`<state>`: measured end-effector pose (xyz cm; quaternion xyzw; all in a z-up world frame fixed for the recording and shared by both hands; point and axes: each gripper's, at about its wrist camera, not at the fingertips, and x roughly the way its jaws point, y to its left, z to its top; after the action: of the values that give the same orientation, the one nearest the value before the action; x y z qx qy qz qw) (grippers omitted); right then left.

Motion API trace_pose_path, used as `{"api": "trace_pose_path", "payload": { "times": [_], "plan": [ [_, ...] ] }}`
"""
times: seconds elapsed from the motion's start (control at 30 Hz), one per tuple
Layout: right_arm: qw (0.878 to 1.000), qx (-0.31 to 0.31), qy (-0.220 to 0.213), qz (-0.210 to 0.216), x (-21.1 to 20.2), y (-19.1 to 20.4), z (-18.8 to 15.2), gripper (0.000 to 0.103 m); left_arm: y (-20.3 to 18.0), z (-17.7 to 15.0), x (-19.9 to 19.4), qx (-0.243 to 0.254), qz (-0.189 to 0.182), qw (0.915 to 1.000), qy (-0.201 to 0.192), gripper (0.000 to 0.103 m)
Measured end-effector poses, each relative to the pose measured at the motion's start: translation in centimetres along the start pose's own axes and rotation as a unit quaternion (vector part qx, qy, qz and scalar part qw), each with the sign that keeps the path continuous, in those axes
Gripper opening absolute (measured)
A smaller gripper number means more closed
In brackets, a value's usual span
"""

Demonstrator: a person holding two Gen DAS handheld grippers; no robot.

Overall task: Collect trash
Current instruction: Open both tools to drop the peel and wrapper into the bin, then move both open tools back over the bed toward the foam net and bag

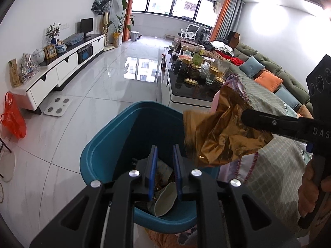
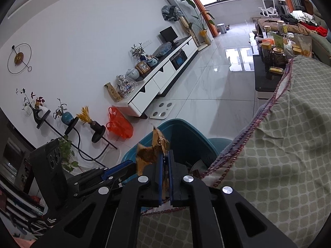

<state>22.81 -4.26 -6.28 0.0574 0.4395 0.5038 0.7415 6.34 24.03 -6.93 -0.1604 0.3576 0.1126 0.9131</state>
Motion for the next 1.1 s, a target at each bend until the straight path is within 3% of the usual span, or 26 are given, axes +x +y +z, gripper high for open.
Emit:
{"api": "trace_pose_path", "payload": {
  "times": [0.27,0.37,0.47,0.6,0.7,0.8,0.93,1.1],
  "plan": [
    [1.0,0.008,0.01,-0.003,0.9,-0.5,-0.1,0.021,0.3,-0.1,-0.3,-0.003,0.0,1.0,-0.005,0.027],
    [1.0,0.014,0.008,-0.003,0.6,-0.9,-0.4,0.025,0.0,-0.1,-0.7,-0.002,-0.004,0.9999,-0.011,0.037],
    [1.0,0.016,0.003,-0.001,-0.2,-1.3,-0.7,0.025,-0.3,-0.1,-1.2,0.006,-0.008,0.9998,-0.018,0.04],
    [1.0,0.011,-0.008,-0.004,-1.9,-1.5,-1.0,0.038,-1.4,-0.1,-1.9,0.016,-0.015,0.9994,-0.026,0.05],
    [1.0,0.009,-0.017,-0.005,-3.1,-1.8,-1.3,0.041,-2.3,-0.2,-2.6,0.024,-0.025,0.9988,-0.035,0.061],
    [0.999,0.006,-0.029,-0.011,-4.8,-2.2,-1.8,0.044,-3.3,-0.3,-3.0,0.035,-0.032,0.998,-0.041,0.067],
    [0.998,-0.001,-0.049,-0.026,-7.8,-2.8,-2.8,0.05,-5.2,-0.6,-3.9,0.054,-0.057,0.9955,-0.053,0.08],
    [0.995,-0.009,-0.08,-0.055,-11.8,-3.7,-3.9,0.056,-9.0,-1.3,-4.2,0.092,-0.103,0.9887,-0.058,0.087]
  ]
}}
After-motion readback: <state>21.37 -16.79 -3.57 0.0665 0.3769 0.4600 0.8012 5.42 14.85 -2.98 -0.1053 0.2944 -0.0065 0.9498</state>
